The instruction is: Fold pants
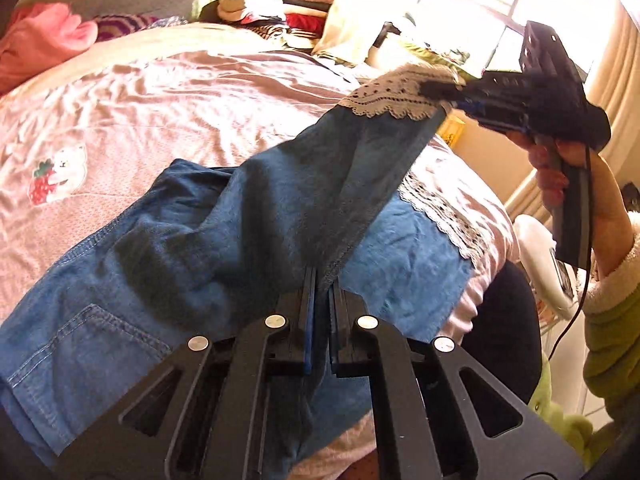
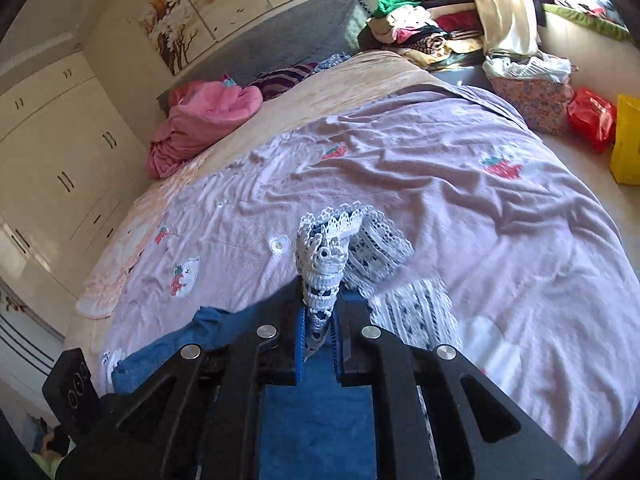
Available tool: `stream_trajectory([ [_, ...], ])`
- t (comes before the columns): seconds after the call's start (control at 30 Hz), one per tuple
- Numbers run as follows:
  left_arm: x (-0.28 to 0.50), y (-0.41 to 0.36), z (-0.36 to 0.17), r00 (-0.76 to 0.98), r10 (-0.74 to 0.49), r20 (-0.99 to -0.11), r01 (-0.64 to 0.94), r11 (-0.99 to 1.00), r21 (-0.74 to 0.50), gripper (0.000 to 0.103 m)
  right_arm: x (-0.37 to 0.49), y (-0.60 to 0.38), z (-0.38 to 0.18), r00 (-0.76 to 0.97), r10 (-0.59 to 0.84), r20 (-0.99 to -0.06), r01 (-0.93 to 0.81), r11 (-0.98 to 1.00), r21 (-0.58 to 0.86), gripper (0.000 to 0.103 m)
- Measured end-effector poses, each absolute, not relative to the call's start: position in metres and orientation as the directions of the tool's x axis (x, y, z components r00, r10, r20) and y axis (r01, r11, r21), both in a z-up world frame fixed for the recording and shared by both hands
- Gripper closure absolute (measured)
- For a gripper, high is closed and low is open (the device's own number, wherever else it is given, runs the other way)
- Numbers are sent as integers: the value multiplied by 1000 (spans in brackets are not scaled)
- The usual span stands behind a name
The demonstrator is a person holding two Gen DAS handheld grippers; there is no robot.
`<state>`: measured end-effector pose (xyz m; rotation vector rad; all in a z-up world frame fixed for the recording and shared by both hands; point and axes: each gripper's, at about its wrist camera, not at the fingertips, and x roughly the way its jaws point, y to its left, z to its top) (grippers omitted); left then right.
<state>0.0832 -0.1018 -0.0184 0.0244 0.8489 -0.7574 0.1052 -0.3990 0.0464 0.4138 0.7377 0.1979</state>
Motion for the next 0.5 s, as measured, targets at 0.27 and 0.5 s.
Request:
stream_trajectory([
  [0.27, 51, -119, -25, 410, -562, -718, 675, 717, -175, 102, 45, -430, -2, 704, 317, -636, 93, 847, 524, 94],
  [0.5, 41, -120, -36, 402, -527, -749, 696, 707, -124, 101, 14, -430, -26, 669, 323, -669, 101, 852, 513, 94],
])
